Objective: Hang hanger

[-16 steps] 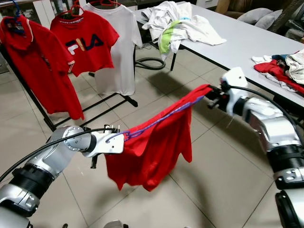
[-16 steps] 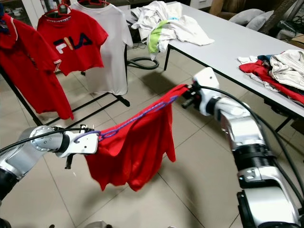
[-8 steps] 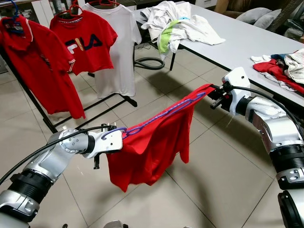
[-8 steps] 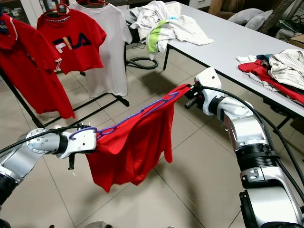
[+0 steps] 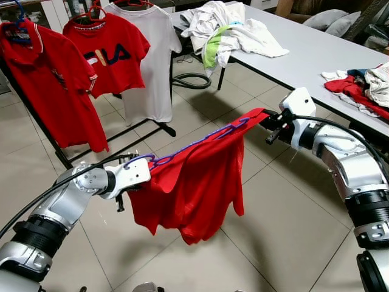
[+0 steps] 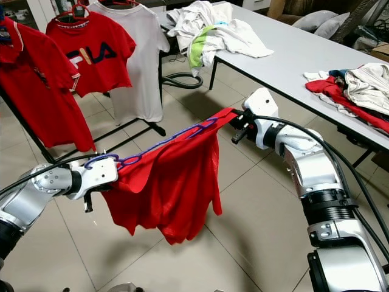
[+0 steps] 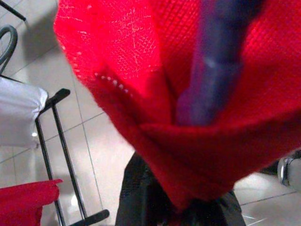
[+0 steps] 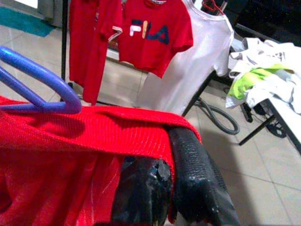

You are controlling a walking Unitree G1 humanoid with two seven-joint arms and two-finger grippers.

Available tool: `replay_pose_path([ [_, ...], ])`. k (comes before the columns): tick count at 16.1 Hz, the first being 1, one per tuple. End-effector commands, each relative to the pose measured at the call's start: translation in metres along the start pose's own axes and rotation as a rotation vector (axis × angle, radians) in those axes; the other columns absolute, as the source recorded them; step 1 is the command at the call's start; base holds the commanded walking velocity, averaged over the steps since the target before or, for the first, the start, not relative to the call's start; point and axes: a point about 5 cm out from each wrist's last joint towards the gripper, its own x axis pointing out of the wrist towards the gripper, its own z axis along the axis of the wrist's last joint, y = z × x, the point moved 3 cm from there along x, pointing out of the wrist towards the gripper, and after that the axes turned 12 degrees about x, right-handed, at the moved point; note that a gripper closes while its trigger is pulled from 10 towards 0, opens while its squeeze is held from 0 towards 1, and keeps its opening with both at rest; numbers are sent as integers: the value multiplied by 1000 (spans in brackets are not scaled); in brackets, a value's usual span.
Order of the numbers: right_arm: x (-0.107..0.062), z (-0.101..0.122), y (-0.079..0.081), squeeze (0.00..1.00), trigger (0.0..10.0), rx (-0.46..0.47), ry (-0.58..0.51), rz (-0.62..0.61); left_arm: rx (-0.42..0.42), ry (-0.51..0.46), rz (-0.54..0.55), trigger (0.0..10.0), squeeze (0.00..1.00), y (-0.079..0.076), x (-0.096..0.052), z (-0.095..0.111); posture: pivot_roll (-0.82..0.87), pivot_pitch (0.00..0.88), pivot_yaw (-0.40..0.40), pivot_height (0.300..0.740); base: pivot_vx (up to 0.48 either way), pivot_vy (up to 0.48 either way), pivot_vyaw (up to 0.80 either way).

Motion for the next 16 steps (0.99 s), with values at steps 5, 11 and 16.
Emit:
replay_pose_path([
  [5,-16,20,-16,0,0,-86,-70,-75,-27,215,-193,0,0,-32,-10,-44,-2,25,-20,740,0,0,0],
  [11,-20,26,-33,0,0,-104,-37,-190,-38,319,-305,0,0,-48,-16,-61,-2,17,-23,740,0,0,0],
  [16,-21,24,-10,0,0,-374,67,-9,-148,346,-312,0,0,-51,-22,-74,-2,22,-22,740,0,0,0],
])
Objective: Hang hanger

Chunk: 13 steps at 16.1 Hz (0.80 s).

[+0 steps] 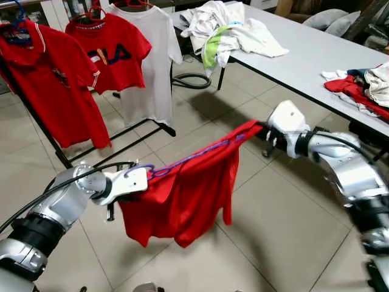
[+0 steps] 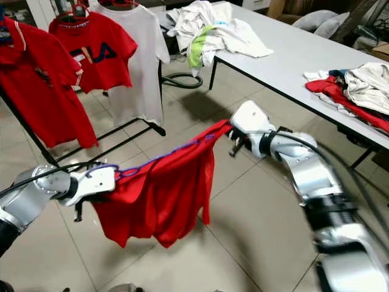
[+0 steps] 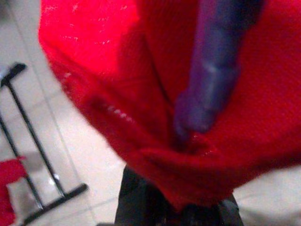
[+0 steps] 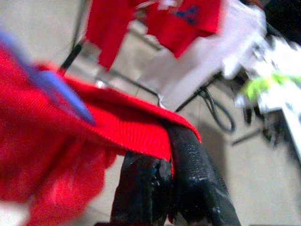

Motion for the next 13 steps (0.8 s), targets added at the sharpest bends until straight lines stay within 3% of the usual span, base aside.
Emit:
replay_pose_path([
  [1,-23,24,-21,0,0,-172,-22,-63,-167,204,-117,0,0,-31,-6,-57,-3,22,-21,740,0,0,0],
  [3,-17,28,-1,0,0,-335,24,45,-174,188,-113,0,0,-26,-7,-52,-3,24,-22,740,0,0,0],
  [5,-3,37,38,0,0,-414,-6,185,-147,174,-130,0,0,-21,-5,-43,-1,27,-21,740,0,0,0],
  [8,9,28,85,0,0,-413,-23,334,-106,180,-155,0,0,-21,-1,-37,-4,32,-16,740,0,0,0],
  [9,10,26,88,0,0,-415,-18,346,-103,182,-153,0,0,-21,-1,-37,-4,33,-16,740,0,0,0],
  [12,14,-7,129,0,0,-373,46,440,-31,225,-105,0,0,-8,-3,-31,-5,36,-19,740,0,0,0],
  [13,15,-12,129,0,0,-353,59,430,-22,223,-99,0,0,-6,-3,-30,-4,36,-20,740,0,0,0],
])
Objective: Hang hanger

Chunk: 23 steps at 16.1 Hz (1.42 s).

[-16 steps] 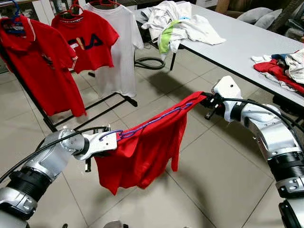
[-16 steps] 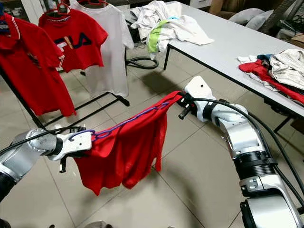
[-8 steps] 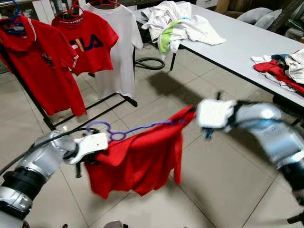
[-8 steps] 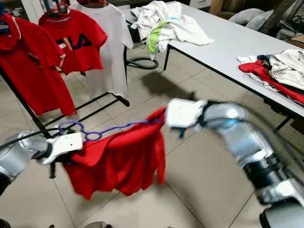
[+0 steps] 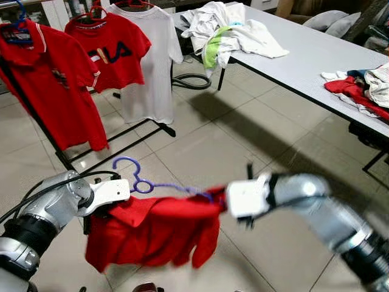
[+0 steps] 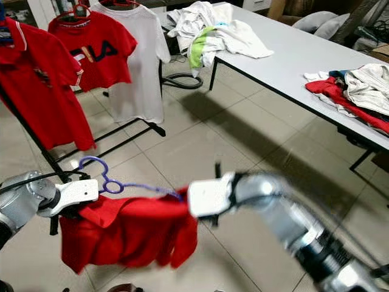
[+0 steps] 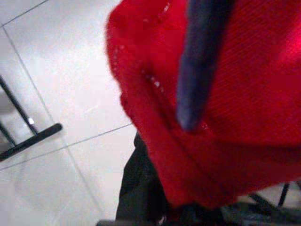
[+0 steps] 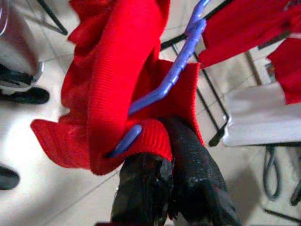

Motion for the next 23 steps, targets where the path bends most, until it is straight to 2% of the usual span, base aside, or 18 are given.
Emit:
replay_pose_path([
  [1,-3,-1,-7,0,0,-4,-1,-45,56,6,39,0,0,8,-6,7,-4,36,-20,740,0,0,0],
  [4,-28,-50,-23,0,0,69,140,-144,78,55,80,0,0,12,-15,-8,-1,39,-25,740,0,0,0],
  [7,-55,-77,-44,0,0,118,219,-249,92,111,71,0,0,8,-16,-21,0,39,-27,740,0,0,0],
  [8,-68,-83,-56,0,0,123,245,-298,95,118,59,0,0,5,-15,-23,0,37,-27,740,0,0,0],
  [11,-74,-76,-68,0,0,143,198,-336,101,63,57,0,0,1,-10,-12,-2,35,-27,740,0,0,0],
  [14,-65,-63,-65,0,0,178,107,-337,65,-49,88,0,0,5,-6,7,2,23,-34,740,0,0,0],
  [15,-63,-64,-64,0,0,233,68,-385,-45,-183,145,0,0,10,-3,22,3,9,-37,740,0,0,0],
  [16,-60,-68,-57,0,7843,344,24,-443,-138,-282,204,0,0,13,-2,31,4,0,-32,740,0,0,0],
  [17,-55,-69,-47,0,10000,479,-36,-485,-266,-404,241,0,0,14,-3,43,5,0,-20,740,0,0,0],
  [18,-51,-68,-40,0,10000,648,-129,-559,-427,-556,285,0,0,18,-7,57,0,0,-2,740,0,0,0],
  [19,-53,-73,-37,0,10000,826,-207,-693,-602,-668,352,0,0,24,-8,64,-4,0,8,740,0,0,0],
  [20,-52,-85,-31,0,10000,996,-243,-809,-759,-710,412,0,0,28,-3,63,-13,0,25,740,0,0,0],
  [21,-47,-111,-10,0,10000,1217,-178,-929,-926,-687,457,0,0,24,12,58,-29,0,45,740,0,0,0],
  [22,-42,-122,3,0,10000,1287,-106,-937,-981,-668,468,0,0,20,18,56,-34,0,56,740,0,0,0],
  [23,-39,-137,22,0,10000,1368,-1,-952,-1127,-745,480,6118,0,20,20,59,-46,0,76,740,0,0,0],
])
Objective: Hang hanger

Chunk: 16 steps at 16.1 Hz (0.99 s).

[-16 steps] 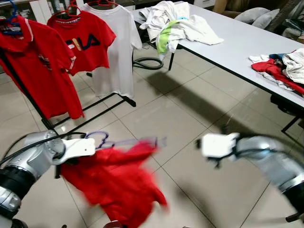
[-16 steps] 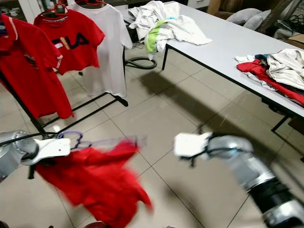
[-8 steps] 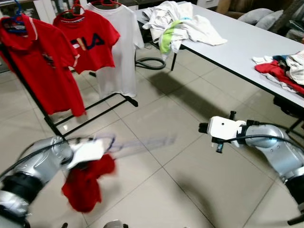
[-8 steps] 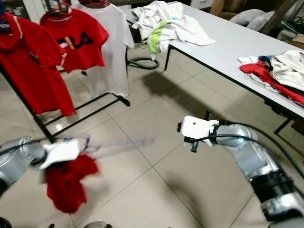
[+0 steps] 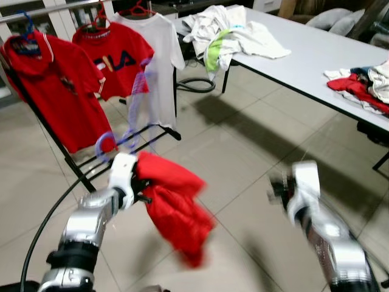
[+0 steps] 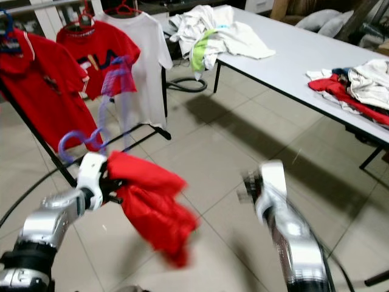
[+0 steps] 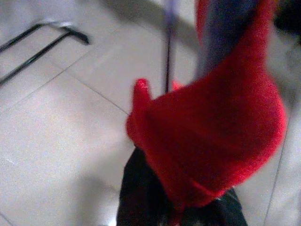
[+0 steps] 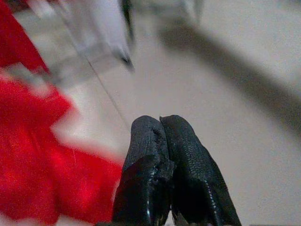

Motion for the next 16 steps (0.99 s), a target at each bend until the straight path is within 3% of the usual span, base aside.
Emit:
replay_pose_path([
  [1,-1,0,-6,0,10000,88,-9,-52,-92,-44,84,10000,0,6,-1,9,-59,0,93,740,0,0,0],
  [2,-3,3,-7,0,10000,137,-38,-68,-163,-28,82,10000,0,4,0,8,-69,0,105,740,0,0,0],
  [3,-5,8,-6,0,10000,161,-68,-74,-240,48,39,10000,0,-5,2,3,-75,0,117,740,0,0,0],
  [4,-5,13,-1,0,10000,153,-94,-55,-293,59,-43,10000,0,-17,5,6,-78,0,123,740,0,0,0],
  [5,-4,14,3,0,10000,133,-94,-40,-345,-56,-79,10000,0,-19,6,15,-93,0,143,740,0,0,0],
  [6,-4,13,5,0,10000,98,-82,-44,-286,-48,-19,10000,0,-12,7,10,-100,0,146,740,0,0,0],
  [7,-4,14,8,0,10000,49,-83,-27,-158,-1,-4,10000,0,-11,6,3,-102,0,146,740,0,0,0],
  [10,-3,23,17,0,10000,-41,-113,35,191,-22,-113,10000,0,-22,5,19,-84,0,122,740,0,0,0],
  [11,-1,29,22,0,10000,-114,-130,84,356,-39,-216,1294,0,-27,3,29,-74,0,109,740,0,0,0],
  [12,0,35,34,0,10000,-228,-137,190,452,-75,-361,0,0,-27,-1,43,-63,0,98,740,0,0,0],
  [13,-1,36,37,0,10000,-259,-138,220,471,-85,-390,0,0,-26,-3,47,-63,0,98,740,0,0,0],
  [14,-6,34,58,0,10000,-366,-120,395,581,-118,-518,0,0,-20,-12,69,-64,0,100,740,0,0,0],
  [15,-8,33,63,0,10000,-392,-117,436,607,-115,-546,0,0,-19,-14,73,-65,0,103,740,0,0,0],
  [16,-14,29,78,0,10000,-447,-102,544,654,-104,-620,0,0,-15,-21,83,-69,0,111,740,0,0,0],
])
